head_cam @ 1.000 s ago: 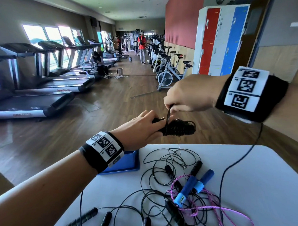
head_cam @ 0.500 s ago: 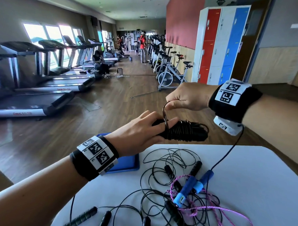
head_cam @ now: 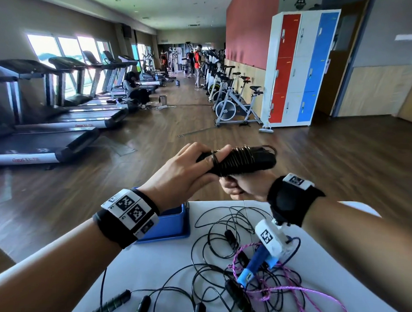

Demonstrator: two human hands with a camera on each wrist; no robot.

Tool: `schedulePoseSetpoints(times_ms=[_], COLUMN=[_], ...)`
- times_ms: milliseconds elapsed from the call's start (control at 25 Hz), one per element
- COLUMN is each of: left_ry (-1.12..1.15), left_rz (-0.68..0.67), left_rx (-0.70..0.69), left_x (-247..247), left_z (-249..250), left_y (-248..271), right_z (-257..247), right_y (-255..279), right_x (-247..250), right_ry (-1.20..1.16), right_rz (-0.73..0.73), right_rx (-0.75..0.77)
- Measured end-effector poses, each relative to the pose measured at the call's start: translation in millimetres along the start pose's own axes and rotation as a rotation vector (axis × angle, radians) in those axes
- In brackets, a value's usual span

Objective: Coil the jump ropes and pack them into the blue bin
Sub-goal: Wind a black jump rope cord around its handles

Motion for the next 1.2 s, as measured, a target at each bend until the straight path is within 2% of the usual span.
schedulePoseSetpoints(times_ms=[80, 240, 360, 440, 520, 680, 800, 880, 1000, 1080, 1200], left_ry=[-0.006, -0.068, -0.12, -0.097, -0.03, 0.021, 0.089, 0.142, 0.123, 0.084, 0.087], left_rz=[0.022, -0.041, -0.048, -0.05, -0.05, -0.052, -0.057, -0.057, -0.077, -0.119, -0.157], left_rx=[0.079, 0.157, 0.282, 0.352, 0.381, 0.312, 0.304, 0.332, 0.344, 0.345, 0.295], left_x=[-5, -25, -23, -20, -18, -18, -20, -20, -19, -25, -37], left_z=[-19, -45, -80, -102, -108, -84, -76, -77, -83, -86, -75], left_y=[3, 10, 23, 39, 47, 29, 22, 20, 20, 25, 32], right_z=[0, -9, -44, -66, -64, -21, 4, 4, -8, -30, -76], right_y=[2, 20, 42, 56, 53, 25, 9, 6, 16, 28, 43], right_x=[-17, -31, -31, -24, -12, 4, -2, -9, -22, -38, -48], right_ry=[0.092, 0.385, 0.858, 0.876, 0.793, 0.698, 0.826, 0.961, 0.992, 0.988, 1.143], right_rz=[0.102, 0.255, 0.329, 0.403, 0.447, 0.419, 0.368, 0.399, 0.402, 0.335, 0.325], right_rx=[0.072, 0.119, 0.303, 0.414, 0.374, 0.089, 0.015, 0.098, 0.271, 0.391, 0.531])
Point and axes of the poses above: each hand's wrist, its own y-axis away from the middle knuckle, its own x-axis out of the back of the hand, z = x × y, the point moved 10 cm from there along -y, towards the middle knuckle, and after that the axes turned 5 degrees about x, right-handed, at the moved point
